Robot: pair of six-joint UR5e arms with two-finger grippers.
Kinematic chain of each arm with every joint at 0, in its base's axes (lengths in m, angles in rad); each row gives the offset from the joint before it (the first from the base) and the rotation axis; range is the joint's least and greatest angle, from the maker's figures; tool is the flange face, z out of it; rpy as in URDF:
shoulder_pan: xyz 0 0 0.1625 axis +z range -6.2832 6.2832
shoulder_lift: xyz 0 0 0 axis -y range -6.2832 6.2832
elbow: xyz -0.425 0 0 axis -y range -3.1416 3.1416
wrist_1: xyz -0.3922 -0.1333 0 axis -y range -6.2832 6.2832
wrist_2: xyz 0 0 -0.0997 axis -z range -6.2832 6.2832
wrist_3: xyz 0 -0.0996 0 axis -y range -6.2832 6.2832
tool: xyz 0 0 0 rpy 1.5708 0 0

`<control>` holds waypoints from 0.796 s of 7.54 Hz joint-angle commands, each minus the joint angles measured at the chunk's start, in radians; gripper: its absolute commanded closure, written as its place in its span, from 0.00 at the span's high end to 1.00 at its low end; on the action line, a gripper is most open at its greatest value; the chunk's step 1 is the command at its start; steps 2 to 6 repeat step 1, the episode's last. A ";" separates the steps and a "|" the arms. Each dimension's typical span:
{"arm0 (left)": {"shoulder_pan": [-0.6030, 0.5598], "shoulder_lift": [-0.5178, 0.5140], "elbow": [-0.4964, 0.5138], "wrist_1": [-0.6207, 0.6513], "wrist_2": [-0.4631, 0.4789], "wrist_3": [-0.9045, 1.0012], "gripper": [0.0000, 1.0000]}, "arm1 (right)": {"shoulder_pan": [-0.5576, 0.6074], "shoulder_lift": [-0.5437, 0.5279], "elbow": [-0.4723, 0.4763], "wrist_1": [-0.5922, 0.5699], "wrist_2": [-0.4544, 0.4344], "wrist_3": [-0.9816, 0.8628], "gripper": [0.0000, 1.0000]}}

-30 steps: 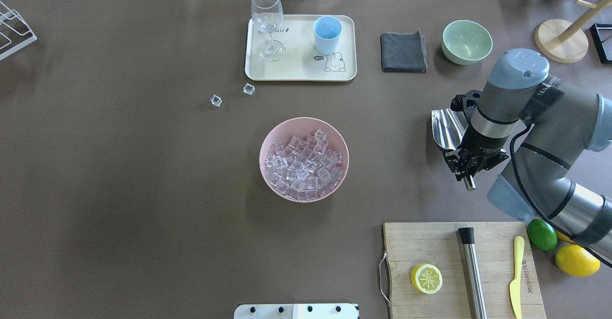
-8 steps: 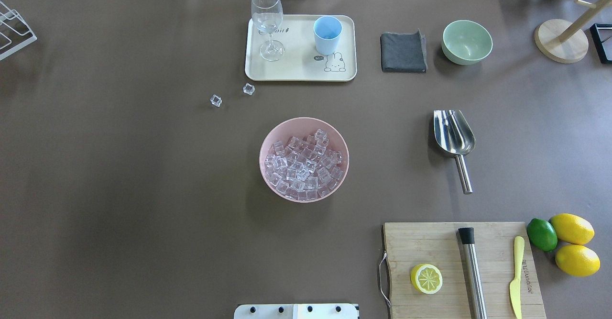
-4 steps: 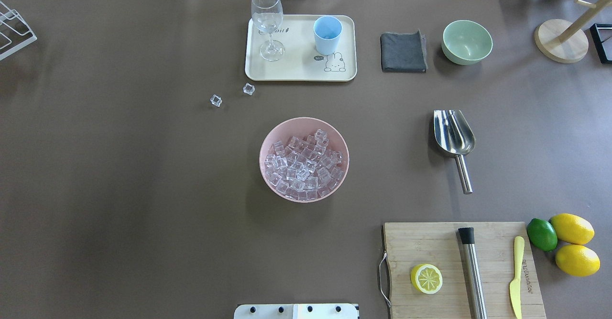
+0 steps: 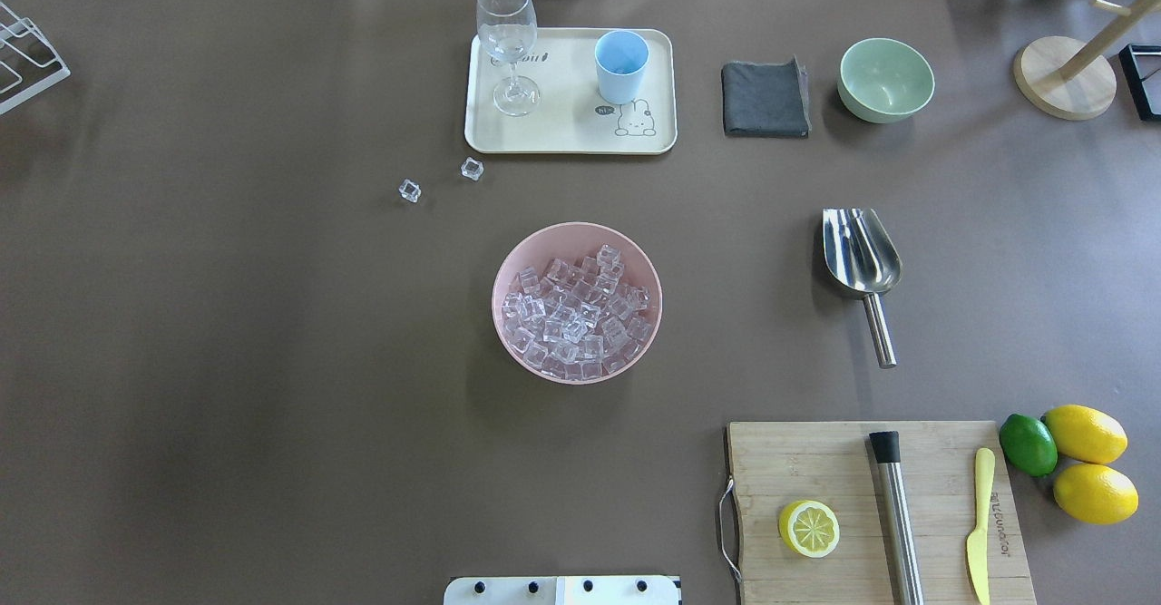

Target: Put ice in cup with scoop

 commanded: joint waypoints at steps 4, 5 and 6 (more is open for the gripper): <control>0.000 0.000 0.008 -0.001 0.002 0.000 0.97 | 0.000 0.000 0.001 -0.005 0.001 0.000 1.00; 0.000 0.000 0.008 -0.001 0.002 0.000 0.97 | 0.000 0.000 0.001 -0.005 0.001 0.000 1.00; 0.000 0.000 0.008 -0.001 0.002 0.000 0.97 | 0.000 0.000 0.001 -0.005 0.001 0.000 1.00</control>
